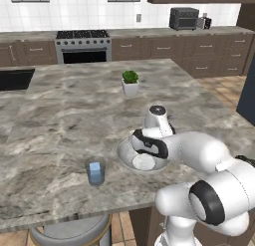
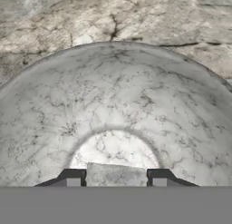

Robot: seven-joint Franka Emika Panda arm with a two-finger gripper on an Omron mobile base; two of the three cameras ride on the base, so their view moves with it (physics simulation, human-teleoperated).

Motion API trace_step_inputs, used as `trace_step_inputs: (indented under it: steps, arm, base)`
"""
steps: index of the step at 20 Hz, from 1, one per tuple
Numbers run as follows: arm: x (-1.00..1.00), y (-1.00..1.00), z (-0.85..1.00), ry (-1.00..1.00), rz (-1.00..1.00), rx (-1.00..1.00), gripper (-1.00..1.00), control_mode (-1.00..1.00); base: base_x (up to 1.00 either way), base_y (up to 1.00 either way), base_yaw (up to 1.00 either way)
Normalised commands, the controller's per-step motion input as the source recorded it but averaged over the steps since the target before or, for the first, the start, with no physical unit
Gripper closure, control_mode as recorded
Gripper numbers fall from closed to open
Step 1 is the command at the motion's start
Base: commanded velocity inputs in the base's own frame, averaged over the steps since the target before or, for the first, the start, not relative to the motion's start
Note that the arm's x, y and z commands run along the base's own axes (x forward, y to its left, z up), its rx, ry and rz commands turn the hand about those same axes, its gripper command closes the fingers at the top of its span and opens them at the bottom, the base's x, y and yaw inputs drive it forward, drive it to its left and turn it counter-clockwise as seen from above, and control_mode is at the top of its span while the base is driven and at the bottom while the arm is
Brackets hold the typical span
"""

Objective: There are four ice cubes in the ice bowl. Place two ice cubes in each glass of water.

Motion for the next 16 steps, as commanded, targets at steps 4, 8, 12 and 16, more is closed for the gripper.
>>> trace_step_inputs:
  steps: [4, 8, 12, 16]
  arm:
    - [-0.59, 0.0, 1.0, 0.0, 0.02, 0.08, 1.0, -1.0]
    - [-0.69, 0.01, 1.0, 0.04, 0.02, 0.07, 1.0, -1.0]
    - [-0.67, 0.05, 1.0, 0.03, 0.0, 0.01, 1.0, -1.0]
    - [-0.23, 0.15, 1.0, 0.03, 0.0, -0.02, 1.0, -1.0]
  base:
    - [0.0, 0.0, 0.0]
    - [0.0, 0.0, 0.0]
    - [0.0, 0.0, 0.0]
    - [0.0, 0.0, 0.0]
